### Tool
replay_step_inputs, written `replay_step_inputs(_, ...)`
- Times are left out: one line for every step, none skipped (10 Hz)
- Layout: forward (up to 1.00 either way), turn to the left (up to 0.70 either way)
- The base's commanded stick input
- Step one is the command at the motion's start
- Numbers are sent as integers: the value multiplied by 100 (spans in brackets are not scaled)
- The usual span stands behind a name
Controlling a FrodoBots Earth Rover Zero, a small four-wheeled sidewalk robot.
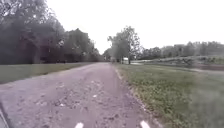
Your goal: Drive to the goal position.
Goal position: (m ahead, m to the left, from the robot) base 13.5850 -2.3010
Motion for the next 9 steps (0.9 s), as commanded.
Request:
replay_step_inputs(70, 0)
replay_step_inputs(70, 0)
replay_step_inputs(70, 0)
replay_step_inputs(70, 0)
replay_step_inputs(70, 0)
replay_step_inputs(70, 0)
replay_step_inputs(70, 0)
replay_step_inputs(70, 0)
replay_step_inputs(70, 0)
